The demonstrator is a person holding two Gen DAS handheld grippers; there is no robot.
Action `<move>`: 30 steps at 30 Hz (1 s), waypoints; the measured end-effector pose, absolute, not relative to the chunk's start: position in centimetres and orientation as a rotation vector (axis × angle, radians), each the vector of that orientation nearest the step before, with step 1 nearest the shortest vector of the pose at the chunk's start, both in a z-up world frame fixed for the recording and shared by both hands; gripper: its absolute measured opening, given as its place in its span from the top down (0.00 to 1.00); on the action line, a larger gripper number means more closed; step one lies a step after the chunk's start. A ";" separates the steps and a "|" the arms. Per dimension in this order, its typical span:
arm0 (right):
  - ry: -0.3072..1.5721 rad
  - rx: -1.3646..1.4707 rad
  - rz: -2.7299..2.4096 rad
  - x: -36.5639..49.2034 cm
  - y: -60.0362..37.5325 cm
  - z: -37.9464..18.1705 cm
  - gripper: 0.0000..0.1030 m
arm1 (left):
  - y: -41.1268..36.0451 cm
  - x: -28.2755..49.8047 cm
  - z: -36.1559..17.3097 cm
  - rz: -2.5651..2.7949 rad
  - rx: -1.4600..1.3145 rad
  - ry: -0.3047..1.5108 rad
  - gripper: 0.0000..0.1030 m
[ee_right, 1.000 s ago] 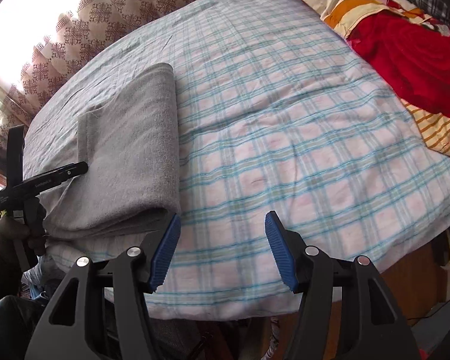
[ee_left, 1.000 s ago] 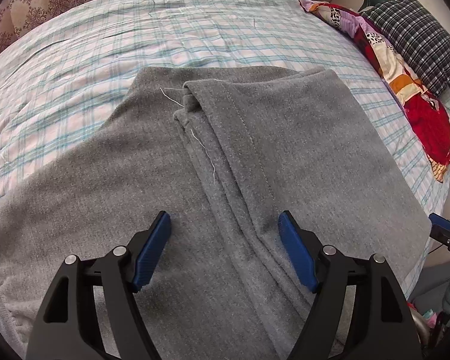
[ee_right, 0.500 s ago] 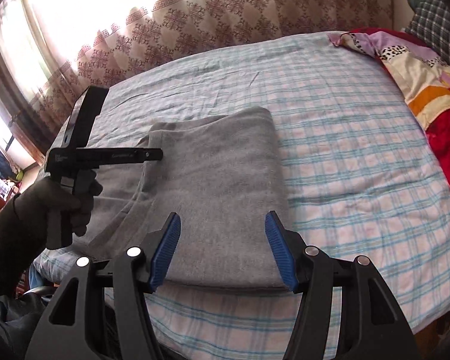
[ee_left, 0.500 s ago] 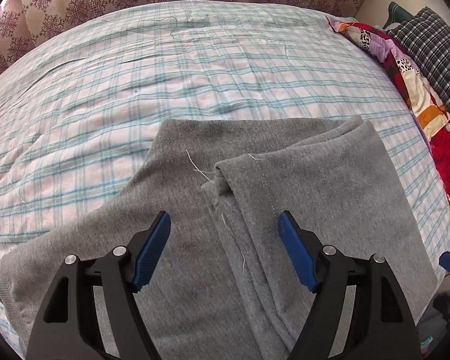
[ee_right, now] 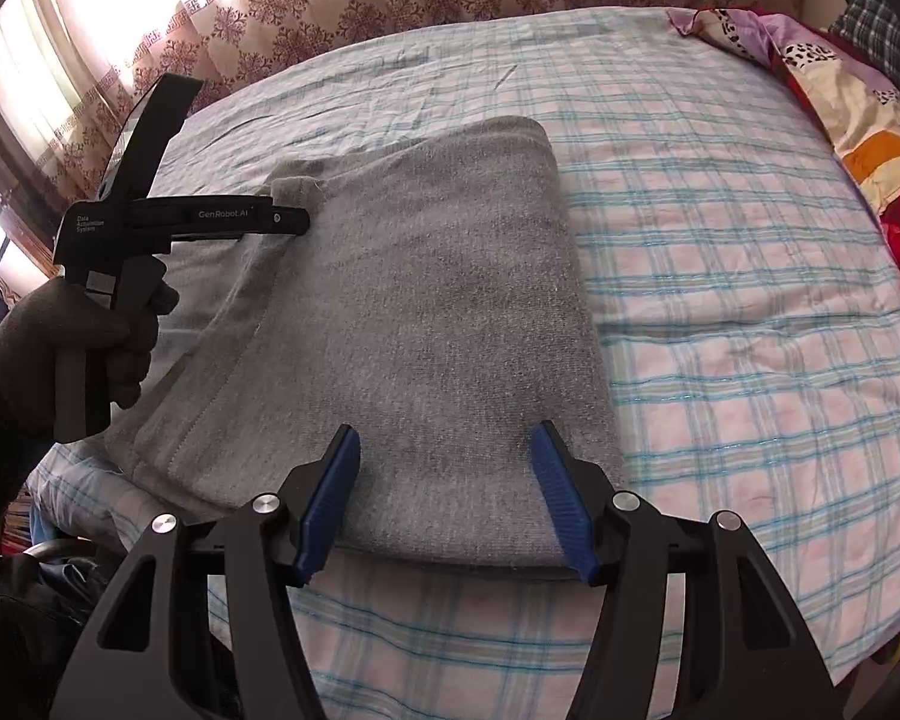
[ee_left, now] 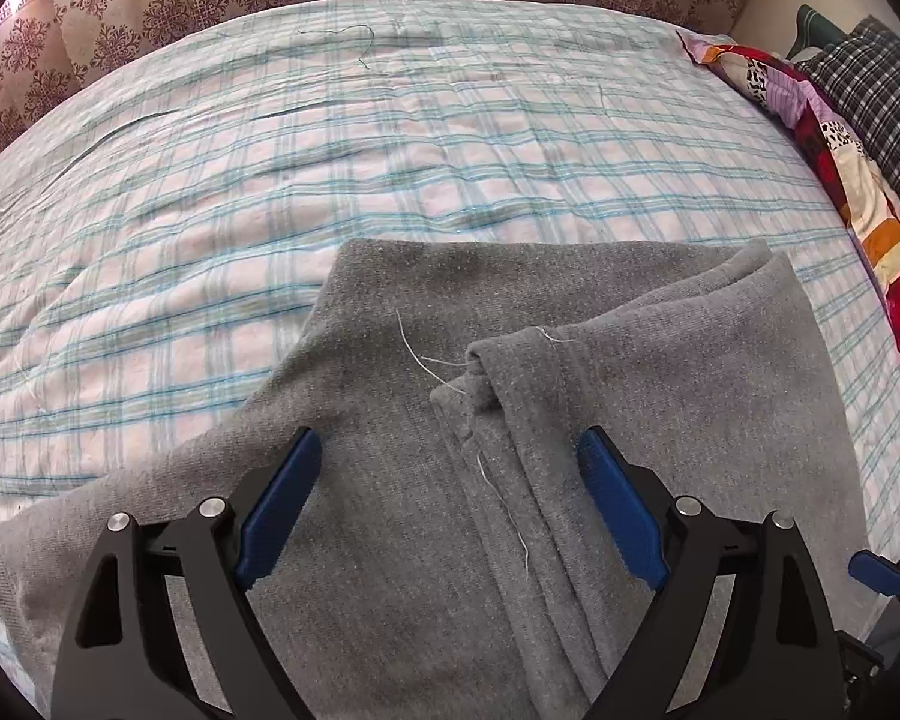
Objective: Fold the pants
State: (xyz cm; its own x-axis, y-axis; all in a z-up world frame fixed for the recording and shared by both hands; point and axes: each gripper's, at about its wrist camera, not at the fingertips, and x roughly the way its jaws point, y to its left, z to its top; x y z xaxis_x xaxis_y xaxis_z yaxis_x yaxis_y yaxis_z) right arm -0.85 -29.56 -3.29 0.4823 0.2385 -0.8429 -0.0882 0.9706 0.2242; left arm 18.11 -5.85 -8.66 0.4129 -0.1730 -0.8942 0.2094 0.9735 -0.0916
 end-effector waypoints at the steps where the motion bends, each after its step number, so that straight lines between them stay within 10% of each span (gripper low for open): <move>1: 1.038 0.176 0.188 -1.0 -30.0 -2.8 0.42 | -5.8 17.8 -8.2 -0.240 0.043 1.110 0.13; 18: 1.145 0.579 0.155 -1.8 -36.9 -6.3 0.40 | -11.6 15.4 -7.0 -0.419 0.069 1.152 0.13; 30: 1.107 0.524 0.191 -1.5 -35.8 -5.5 0.71 | -17.3 17.5 -4.7 -0.480 0.047 1.189 0.06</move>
